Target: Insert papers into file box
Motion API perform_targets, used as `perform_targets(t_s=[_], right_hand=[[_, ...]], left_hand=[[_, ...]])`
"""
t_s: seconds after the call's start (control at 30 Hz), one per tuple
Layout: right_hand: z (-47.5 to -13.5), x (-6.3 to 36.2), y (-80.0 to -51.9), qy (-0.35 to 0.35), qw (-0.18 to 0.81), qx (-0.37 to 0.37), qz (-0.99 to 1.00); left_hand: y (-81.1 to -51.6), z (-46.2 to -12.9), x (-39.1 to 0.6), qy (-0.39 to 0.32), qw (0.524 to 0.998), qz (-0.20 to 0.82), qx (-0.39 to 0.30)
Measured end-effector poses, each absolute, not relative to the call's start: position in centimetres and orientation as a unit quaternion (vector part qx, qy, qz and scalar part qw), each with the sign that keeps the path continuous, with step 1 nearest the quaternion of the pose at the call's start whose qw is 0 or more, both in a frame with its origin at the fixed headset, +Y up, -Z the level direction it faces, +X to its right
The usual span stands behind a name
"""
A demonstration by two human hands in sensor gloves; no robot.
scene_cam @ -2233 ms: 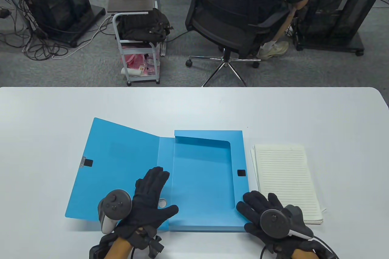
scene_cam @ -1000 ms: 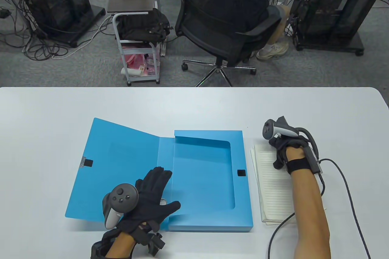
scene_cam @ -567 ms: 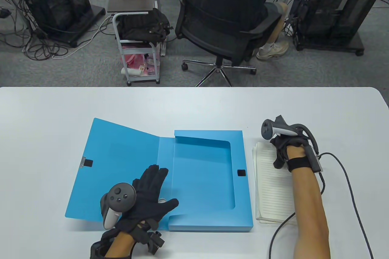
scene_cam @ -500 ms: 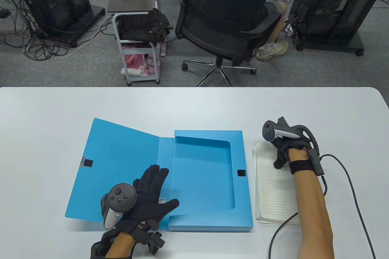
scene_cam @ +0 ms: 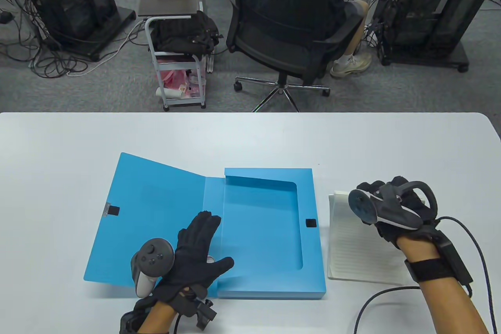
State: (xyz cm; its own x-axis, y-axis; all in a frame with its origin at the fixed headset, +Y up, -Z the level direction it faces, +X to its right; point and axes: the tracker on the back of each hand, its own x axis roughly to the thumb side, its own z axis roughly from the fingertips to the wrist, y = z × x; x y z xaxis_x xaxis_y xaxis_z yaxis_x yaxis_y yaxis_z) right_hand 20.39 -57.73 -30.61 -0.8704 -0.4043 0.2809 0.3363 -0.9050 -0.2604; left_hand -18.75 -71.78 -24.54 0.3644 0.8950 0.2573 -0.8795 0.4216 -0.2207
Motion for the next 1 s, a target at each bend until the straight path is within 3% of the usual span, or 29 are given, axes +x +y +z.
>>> perform_targets(t_s=[0.2,0.33,0.6,0.63,0.73,0.77,1.0], right_hand=[[-25.3,12.4,-48.6,0.167,0.247,-0.2,-0.933],[-23.8,5.4,-46.0,0.182,0.256,-0.233,-0.92],[-22.8,-6.6,-47.0,0.129,0.129,-0.289,-0.94],[-22.8,-7.4,-47.3,0.124,0.124,-0.284,-0.943],[-23.6,-8.0,-47.8,0.121,0.125,-0.275,-0.946],[-23.9,-7.8,-47.9,0.118,0.117,-0.269,-0.949],[-25.5,-3.1,-48.9,0.129,0.124,-0.212,-0.961]], left_hand=[[-70.9,-23.9,-19.1,-0.189,0.798,0.572,0.004],[-70.6,-23.8,-19.6,-0.198,0.777,0.597,0.02],[-71.9,-24.5,-21.4,-0.232,0.709,0.666,0.011],[-72.6,-24.7,-22.3,-0.218,0.682,0.698,0.019],[-73.3,-25.8,-23.1,-0.249,0.596,0.763,-0.039],[-73.3,-25.8,-23.0,-0.248,0.587,0.769,-0.042],[-72.3,-25.7,-23.0,-0.202,0.593,0.779,-0.01]])
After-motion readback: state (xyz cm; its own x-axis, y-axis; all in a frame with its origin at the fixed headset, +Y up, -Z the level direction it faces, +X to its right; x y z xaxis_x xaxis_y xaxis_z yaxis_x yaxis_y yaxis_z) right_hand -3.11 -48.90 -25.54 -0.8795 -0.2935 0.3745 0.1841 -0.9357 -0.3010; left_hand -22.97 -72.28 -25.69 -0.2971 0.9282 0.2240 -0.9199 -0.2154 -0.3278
